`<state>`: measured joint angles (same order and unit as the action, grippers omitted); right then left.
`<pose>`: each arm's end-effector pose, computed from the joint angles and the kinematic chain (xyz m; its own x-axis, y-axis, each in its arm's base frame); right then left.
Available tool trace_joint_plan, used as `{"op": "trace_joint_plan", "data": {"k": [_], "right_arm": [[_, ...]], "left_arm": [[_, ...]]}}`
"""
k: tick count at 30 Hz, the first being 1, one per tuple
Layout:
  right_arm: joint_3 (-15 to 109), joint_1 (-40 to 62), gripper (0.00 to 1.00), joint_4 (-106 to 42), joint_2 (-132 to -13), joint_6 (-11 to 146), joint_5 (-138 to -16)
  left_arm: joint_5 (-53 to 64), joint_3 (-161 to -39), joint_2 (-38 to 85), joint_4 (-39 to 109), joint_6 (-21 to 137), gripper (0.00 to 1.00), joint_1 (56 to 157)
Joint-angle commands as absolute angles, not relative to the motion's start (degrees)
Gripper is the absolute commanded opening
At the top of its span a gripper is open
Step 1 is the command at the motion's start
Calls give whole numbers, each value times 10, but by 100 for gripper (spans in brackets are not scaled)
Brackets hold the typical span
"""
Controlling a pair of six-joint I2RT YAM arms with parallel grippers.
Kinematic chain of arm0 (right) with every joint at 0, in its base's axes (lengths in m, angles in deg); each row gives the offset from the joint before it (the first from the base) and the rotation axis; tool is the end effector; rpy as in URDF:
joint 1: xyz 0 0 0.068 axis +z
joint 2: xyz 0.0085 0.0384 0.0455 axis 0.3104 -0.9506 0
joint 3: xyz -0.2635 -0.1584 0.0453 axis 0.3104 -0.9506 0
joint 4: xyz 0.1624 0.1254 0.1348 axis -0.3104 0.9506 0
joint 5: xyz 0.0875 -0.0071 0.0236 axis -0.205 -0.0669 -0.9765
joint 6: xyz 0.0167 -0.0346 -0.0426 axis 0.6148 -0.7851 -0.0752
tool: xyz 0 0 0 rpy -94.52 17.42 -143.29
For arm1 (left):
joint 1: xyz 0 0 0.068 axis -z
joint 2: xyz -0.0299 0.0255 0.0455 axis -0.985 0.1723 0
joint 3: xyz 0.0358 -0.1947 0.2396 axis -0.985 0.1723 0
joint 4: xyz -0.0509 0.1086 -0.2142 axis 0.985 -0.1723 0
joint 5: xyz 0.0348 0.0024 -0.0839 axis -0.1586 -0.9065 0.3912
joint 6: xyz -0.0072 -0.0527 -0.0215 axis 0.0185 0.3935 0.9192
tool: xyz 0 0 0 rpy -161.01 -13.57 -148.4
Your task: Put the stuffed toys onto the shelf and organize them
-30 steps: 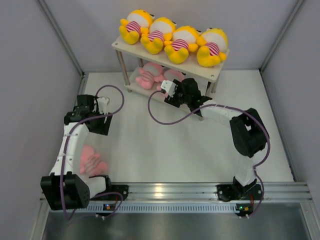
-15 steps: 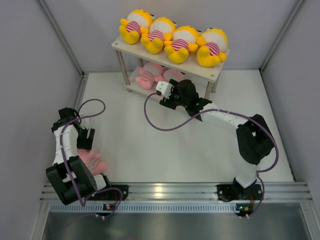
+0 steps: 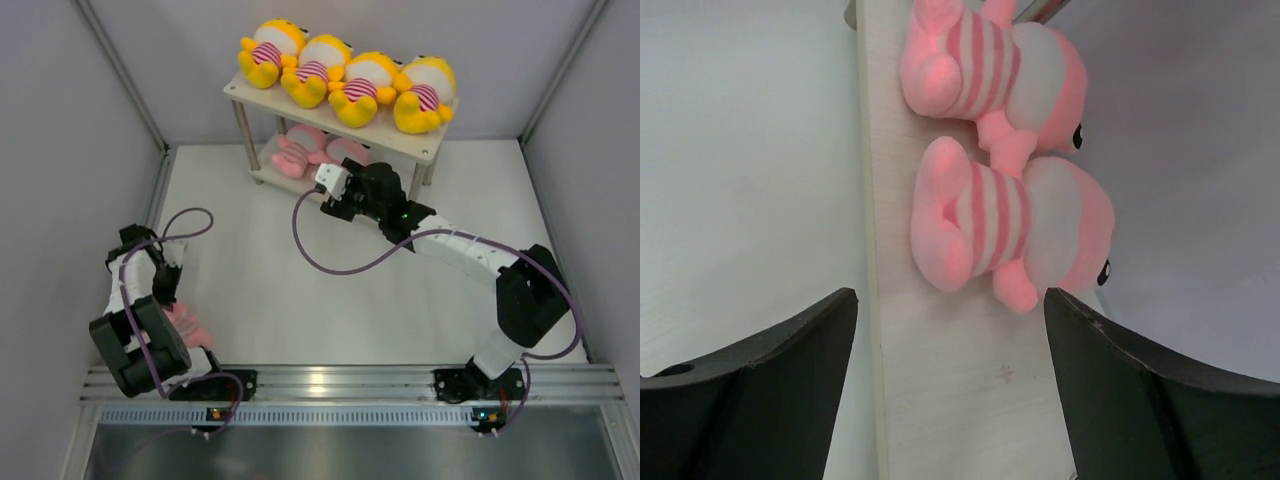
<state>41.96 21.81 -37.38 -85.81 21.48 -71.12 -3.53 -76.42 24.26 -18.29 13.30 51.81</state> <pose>0.2943 0.2474 0.3418 0.2266 -0.6368 -0.7370 -0.6686 0.4485 -0.5931 0.1760 0.0953 0.2418 -0.9838 0.0972 -0.1504 0.0805 0.9903 0.1136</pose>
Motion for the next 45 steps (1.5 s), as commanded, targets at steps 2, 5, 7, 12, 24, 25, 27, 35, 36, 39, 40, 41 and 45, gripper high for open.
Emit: {"op": "trace_joint_plan", "data": {"k": [2,5,7,12,24,25,27,35,36,39,40,41,45], "right_arm": [[404,228,76,-411,-815,236,-716],[407,229,77,-410,-803,265,-747],[406,229,77,-403,-796,292,-777],[381,229,100,-415,-755,367,-875],[218,292,98,-573,-632,425,-1007],[214,297,98,-593,-629,460,-1021],[201,300,98,-678,-629,519,-1065],[217,329,97,-919,-703,817,-1090],[222,333,97,-931,-712,833,-1087],[258,351,96,-921,-748,869,-1067],[270,359,96,-924,-765,882,-1072],[273,362,95,-949,-772,890,-1074],[294,381,93,-987,-803,947,-1059]], "left_arm": [[13,-770,218,-195,130,0,516],[91,-811,186,-204,150,0,521],[125,-847,168,-204,174,0,552],[201,-927,158,-204,275,0,692],[464,-1167,154,-202,403,0,763],[487,-1190,152,-201,404,0,763],[483,-1205,138,-184,419,0,763],[447,-1209,116,-175,433,0,765],[447,-1208,116,-175,433,0,764],[444,-1211,112,-175,433,0,764],[444,-1213,112,-175,433,0,764],[444,-1214,110,-175,431,0,764],[442,-1208,107,-175,429,0,764]]}}
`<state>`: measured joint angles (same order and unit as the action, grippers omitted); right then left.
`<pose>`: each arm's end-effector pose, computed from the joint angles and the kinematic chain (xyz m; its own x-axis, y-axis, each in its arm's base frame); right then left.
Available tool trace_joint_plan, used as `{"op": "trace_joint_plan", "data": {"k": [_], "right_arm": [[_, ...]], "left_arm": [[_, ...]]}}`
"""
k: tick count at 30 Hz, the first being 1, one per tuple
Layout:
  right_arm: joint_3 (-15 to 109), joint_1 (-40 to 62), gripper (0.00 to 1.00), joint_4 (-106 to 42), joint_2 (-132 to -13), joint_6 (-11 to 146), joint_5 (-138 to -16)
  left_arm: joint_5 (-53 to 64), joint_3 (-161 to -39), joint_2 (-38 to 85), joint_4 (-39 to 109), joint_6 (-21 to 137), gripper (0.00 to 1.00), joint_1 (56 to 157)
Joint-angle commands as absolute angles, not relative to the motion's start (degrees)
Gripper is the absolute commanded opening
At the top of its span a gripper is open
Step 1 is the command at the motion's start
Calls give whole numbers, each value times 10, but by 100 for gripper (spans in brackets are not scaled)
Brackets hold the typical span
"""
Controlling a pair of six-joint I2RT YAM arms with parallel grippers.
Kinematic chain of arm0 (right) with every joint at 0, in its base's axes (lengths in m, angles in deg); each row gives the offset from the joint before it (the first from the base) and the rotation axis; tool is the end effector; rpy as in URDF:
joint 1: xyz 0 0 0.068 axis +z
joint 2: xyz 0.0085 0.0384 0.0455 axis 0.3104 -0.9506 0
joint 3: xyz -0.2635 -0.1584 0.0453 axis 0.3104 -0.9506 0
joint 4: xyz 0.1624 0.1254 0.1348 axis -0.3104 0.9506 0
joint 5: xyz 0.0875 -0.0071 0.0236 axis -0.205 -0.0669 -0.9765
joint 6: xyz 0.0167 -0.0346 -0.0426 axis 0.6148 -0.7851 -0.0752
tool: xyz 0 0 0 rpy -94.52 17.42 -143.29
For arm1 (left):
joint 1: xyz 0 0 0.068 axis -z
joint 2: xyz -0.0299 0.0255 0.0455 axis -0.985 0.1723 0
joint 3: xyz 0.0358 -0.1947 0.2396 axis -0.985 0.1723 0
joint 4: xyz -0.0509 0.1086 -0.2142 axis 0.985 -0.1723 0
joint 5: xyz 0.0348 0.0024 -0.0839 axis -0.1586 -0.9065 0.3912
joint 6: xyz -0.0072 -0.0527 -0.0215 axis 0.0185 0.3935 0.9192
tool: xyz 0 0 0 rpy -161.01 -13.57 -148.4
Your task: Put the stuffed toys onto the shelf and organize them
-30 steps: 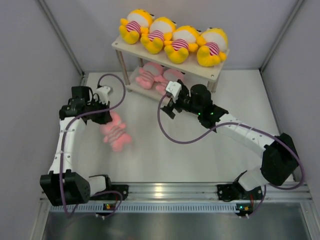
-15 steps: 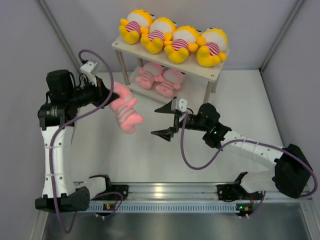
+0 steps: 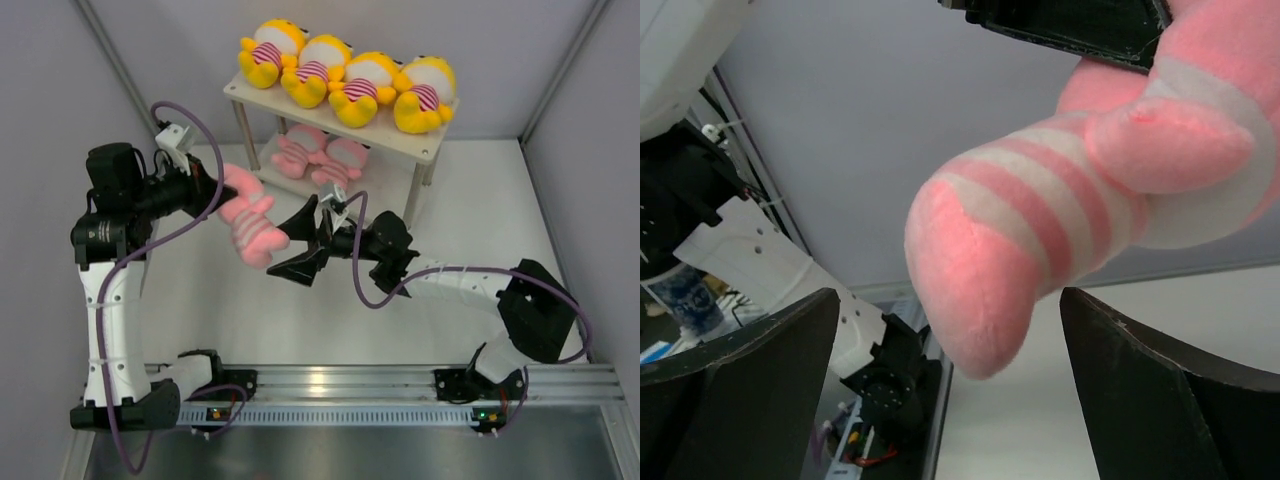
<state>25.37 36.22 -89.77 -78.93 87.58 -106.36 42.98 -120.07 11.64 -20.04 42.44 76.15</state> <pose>0.1714 0.2803 0.3838 -0.2267 0.3023 -0.9259 -0.9722 -0.1274 0.1964 0.1533 -0.0186 0.5039 -0.3692 0.0275 -0.9290 0.6323 0.7400 -0.2294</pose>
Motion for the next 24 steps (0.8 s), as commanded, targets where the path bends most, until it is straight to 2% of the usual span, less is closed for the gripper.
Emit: {"op": "trace_joint_plan", "data": {"k": [1,6,9,10,12,13,15,16,17,19,20,21,22,24], "right_arm": [[311,383,91,-982,-813,953,-1051],[343,391,84,-965,-839,984,-1016],[367,393,68,-932,-851,980,-991],[370,392,55,-920,-852,976,-983],[383,391,42,-892,-853,960,-954],[388,390,31,-855,-853,953,-946],[389,387,17,-836,-853,946,-921],[388,384,4,-837,-852,946,-918],[386,381,0,-837,-851,945,-916],[381,374,0,-809,-840,926,-916],[378,371,0,-784,-831,879,-912],[378,371,0,-754,-806,844,-897],[381,371,0,-666,-795,803,-895],[408,371,0,-545,-761,650,-896]], "left_arm": [[441,-1207,107,-175,429,0,764],[451,-1196,103,-175,419,0,763],[454,-1184,102,-175,419,0,764],[458,-1177,102,-175,419,0,764],[461,-1170,100,-175,419,0,764],[461,-1166,96,-175,419,0,764],[462,-1162,96,-175,416,0,764],[465,-1160,94,-175,415,0,764],[466,-1160,93,-175,413,0,765],[463,-1158,91,-175,406,0,764],[449,-1155,91,-175,404,7,764],[439,-1153,91,-175,398,33,764],[423,-1150,89,-175,394,47,764],[357,-1139,89,-175,389,64,764]]}}
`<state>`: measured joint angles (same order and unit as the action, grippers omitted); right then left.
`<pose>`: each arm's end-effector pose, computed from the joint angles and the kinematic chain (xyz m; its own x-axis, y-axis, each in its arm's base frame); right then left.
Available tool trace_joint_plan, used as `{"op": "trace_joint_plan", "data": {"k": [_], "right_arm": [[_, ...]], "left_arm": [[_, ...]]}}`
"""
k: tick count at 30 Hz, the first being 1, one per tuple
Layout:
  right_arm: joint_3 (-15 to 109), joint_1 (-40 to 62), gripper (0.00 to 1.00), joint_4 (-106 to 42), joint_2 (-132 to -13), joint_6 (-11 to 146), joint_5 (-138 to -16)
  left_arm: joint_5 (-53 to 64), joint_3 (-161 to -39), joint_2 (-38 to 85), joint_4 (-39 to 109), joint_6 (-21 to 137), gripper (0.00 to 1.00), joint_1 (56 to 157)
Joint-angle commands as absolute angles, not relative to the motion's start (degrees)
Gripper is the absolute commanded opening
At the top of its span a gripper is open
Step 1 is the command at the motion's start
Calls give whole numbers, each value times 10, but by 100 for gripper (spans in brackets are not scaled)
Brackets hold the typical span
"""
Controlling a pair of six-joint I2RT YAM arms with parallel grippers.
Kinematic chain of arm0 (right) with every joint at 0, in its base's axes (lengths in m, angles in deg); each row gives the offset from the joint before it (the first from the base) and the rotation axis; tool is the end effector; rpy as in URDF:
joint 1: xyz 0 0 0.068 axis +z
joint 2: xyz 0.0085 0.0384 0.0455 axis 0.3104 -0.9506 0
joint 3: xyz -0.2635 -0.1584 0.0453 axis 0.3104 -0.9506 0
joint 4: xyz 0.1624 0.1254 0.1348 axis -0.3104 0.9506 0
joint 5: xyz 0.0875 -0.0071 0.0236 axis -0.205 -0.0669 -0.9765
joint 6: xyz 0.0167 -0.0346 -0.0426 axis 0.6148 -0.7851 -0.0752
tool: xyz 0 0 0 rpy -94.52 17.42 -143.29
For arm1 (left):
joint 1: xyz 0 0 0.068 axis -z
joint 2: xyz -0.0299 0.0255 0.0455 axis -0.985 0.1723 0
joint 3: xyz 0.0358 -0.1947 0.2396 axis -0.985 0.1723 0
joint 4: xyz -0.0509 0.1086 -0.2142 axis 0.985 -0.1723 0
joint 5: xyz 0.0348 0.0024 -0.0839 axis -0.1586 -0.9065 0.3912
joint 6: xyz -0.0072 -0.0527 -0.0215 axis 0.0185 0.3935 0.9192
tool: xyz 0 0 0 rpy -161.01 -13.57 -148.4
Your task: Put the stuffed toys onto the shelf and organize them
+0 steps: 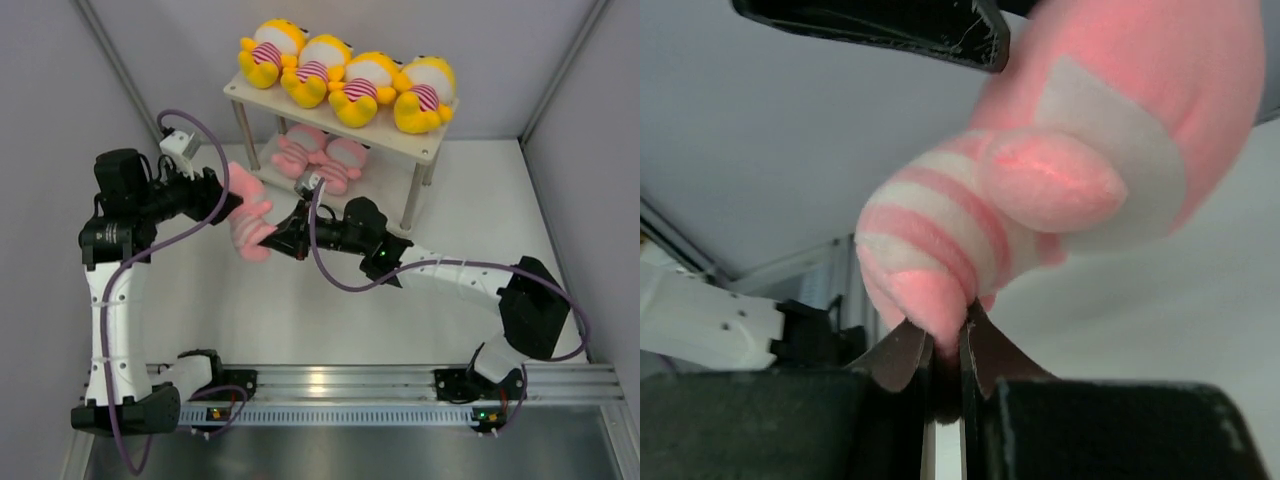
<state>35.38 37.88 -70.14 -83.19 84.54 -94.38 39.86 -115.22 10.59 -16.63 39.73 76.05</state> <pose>0.1921 0.3148 0.3828 -0.3075 0.1969 -0.9310 -0.9392 0.0945 0.3302 0.1596 -0.0163 0.4883 -0.3500 0.0657 -0.9344 0.6089 0.7740 -0.1736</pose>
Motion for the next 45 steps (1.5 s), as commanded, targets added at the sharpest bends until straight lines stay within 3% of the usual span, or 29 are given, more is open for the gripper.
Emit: {"op": "trace_joint_plan", "data": {"k": [1,2,5,11,16,29,45], "right_arm": [[418,372,0,-481,-753,591,-894],[428,374,0,-360,-745,498,-892],[457,375,0,-189,-723,385,-819],[519,375,0,-20,-743,312,-616],[604,374,0,127,-831,326,-465],[747,325,0,231,-1001,371,-296],[898,231,0,259,-1159,396,-305]], "left_arm": [[330,-1136,89,-175,387,71,763],[303,-1131,89,-175,387,73,764],[210,-1119,96,-175,380,77,764],[182,-1108,104,-175,370,77,764],[190,-1104,103,-175,362,77,764],[191,-1090,98,-175,360,77,764],[199,-1085,103,-176,358,77,764]]}}
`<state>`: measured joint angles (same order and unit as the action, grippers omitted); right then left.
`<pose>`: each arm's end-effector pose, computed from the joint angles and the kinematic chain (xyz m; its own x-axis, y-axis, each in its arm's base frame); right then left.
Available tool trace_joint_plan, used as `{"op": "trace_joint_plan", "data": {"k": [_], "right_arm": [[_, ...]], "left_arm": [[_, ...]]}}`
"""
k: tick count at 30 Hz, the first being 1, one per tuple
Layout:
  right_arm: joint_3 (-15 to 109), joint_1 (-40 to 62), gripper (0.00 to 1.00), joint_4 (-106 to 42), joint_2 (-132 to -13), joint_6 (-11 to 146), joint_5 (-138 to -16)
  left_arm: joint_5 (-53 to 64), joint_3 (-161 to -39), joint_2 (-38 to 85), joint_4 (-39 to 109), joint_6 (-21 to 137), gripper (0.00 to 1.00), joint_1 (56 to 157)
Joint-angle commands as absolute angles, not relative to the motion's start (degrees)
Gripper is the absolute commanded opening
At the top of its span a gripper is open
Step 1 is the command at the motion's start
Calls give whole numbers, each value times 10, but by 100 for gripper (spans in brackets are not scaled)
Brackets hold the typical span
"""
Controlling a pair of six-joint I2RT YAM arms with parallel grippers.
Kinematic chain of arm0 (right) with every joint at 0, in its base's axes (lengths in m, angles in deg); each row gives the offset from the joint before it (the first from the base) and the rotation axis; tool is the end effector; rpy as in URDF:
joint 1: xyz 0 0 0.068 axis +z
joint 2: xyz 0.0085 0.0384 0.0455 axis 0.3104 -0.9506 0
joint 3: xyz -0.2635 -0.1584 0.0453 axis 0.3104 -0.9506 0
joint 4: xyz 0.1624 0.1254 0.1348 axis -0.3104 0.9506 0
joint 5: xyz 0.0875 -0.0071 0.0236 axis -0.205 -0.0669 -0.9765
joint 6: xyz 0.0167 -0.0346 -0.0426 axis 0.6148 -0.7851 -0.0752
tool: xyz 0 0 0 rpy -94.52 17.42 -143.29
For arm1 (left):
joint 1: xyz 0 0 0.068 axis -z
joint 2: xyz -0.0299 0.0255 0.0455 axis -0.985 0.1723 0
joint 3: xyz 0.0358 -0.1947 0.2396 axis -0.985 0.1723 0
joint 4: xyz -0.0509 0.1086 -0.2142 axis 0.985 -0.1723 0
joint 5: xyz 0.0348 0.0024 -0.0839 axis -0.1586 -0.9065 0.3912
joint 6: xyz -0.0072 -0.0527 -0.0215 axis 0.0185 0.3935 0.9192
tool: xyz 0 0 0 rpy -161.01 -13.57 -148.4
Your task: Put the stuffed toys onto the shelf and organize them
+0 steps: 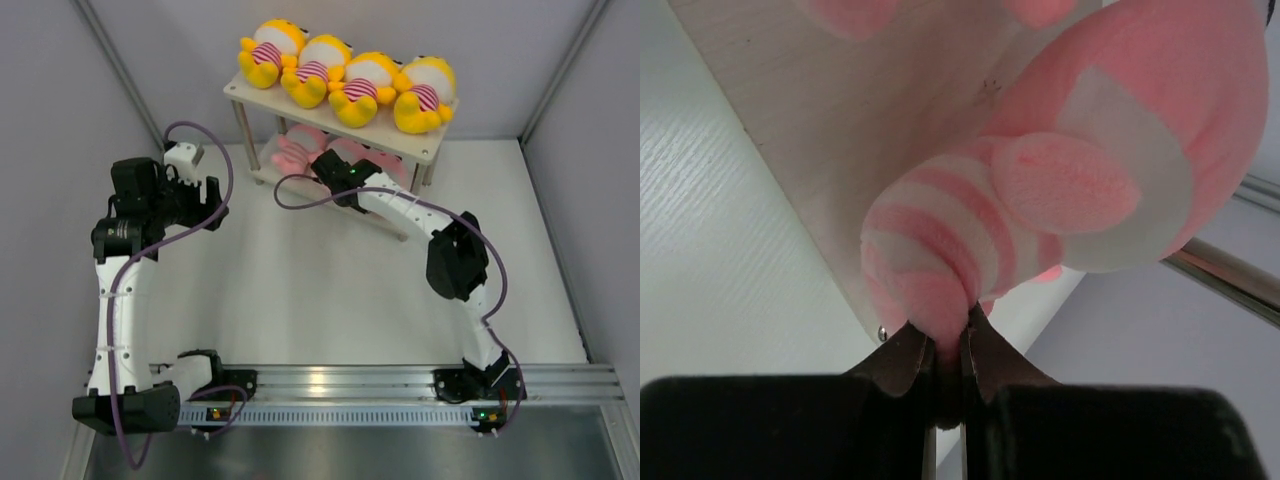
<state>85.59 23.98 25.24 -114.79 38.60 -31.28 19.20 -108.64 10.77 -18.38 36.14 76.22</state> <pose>0.3605 0.2914 0.2925 -0.5014 -0.8525 -0.1476 -0.5779 0.4569 -0.6762 0.1748 -0.0035 0.4485 -0.4957 0.1381 -0.8575 0.3472 0.9365 -0.0499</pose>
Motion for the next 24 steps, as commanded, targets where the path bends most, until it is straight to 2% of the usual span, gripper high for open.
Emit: {"op": "trace_joint_plan", "data": {"k": [1,2,3,4,8,9,12,20,24], "right_arm": [[901,230,1,259,-1163,397,-307],[904,227,6,254,-1165,399,-313],[907,225,22,253,-1166,402,-320],[906,224,32,250,-1166,404,-325],[907,223,49,241,-1160,412,-341],[906,224,57,235,-1159,414,-348],[897,226,60,213,-1147,418,-358],[841,273,76,142,-1087,389,-344],[810,295,88,115,-1044,390,-341]], "left_arm": [[200,-1086,103,-175,359,77,764],[200,-1086,103,-175,360,77,764],[199,-1086,102,-175,359,77,764],[197,-1086,103,-175,359,77,763],[195,-1086,103,-175,357,77,763],[197,-1085,103,-175,357,77,764],[204,-1080,103,-175,359,77,764],[202,-1072,95,-176,358,77,764],[202,-1066,89,-176,356,77,764]]}}
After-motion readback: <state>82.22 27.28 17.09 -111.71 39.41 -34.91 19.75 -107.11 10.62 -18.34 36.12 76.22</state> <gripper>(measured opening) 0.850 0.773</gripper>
